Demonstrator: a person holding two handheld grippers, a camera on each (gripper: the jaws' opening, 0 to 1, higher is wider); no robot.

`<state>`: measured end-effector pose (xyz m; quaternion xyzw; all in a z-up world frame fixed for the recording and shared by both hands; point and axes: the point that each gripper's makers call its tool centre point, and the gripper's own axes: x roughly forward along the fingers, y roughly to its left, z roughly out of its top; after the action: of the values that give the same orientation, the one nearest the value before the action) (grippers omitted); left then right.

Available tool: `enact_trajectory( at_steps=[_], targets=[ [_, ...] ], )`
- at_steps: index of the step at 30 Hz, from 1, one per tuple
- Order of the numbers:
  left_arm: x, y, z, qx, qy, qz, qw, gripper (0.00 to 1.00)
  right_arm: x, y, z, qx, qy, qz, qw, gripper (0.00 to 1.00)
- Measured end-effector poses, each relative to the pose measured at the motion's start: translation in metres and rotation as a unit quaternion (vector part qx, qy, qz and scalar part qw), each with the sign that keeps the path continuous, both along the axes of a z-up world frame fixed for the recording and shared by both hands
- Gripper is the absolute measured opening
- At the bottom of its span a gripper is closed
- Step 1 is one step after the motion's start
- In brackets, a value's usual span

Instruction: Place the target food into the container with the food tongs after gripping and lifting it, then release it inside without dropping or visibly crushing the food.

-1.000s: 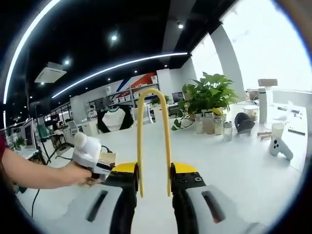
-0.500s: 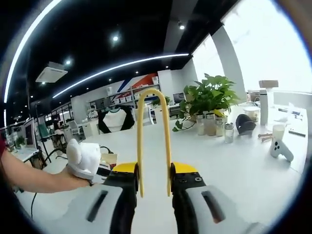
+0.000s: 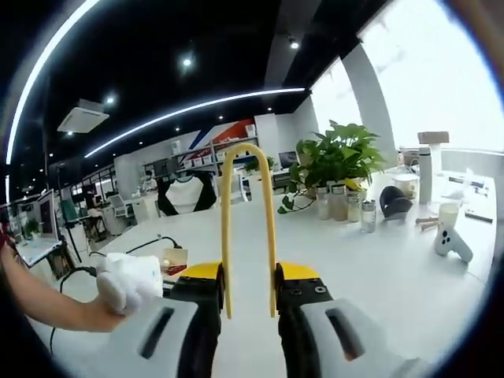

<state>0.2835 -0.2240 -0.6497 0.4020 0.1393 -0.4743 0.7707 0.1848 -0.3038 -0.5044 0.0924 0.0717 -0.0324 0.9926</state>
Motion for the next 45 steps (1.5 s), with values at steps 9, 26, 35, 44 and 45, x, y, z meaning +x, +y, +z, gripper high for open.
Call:
enact_trajectory(
  at_steps=[9,26,35,44,45],
  targets=[
    [-0.019,0.002,-0.013,-0.029,0.062,0.006,0.9976,0.15,-0.001,0.001,-0.002,0.006,0.003,0.002,1.0,0.22],
    [-0.098,0.029,-0.01,-0.035,0.201,-0.222,0.9534,0.01,0.008,0.049,0.017,0.051,-0.032,0.142,0.9881,0.23],
    [-0.096,0.067,-0.021,0.041,0.171,-0.256,0.9506,0.01,0.003,0.081,0.03,0.026,-0.038,0.234,0.9712,0.23],
    [-0.104,0.086,-0.023,0.037,0.231,-0.254,0.9384,0.01,0.001,0.118,0.016,-0.002,-0.027,0.332,0.943,0.24],
    [-0.105,0.088,-0.023,0.038,0.23,-0.254,0.9387,0.01,0.001,0.12,0.013,-0.016,-0.025,0.342,0.9392,0.24]
  ],
)
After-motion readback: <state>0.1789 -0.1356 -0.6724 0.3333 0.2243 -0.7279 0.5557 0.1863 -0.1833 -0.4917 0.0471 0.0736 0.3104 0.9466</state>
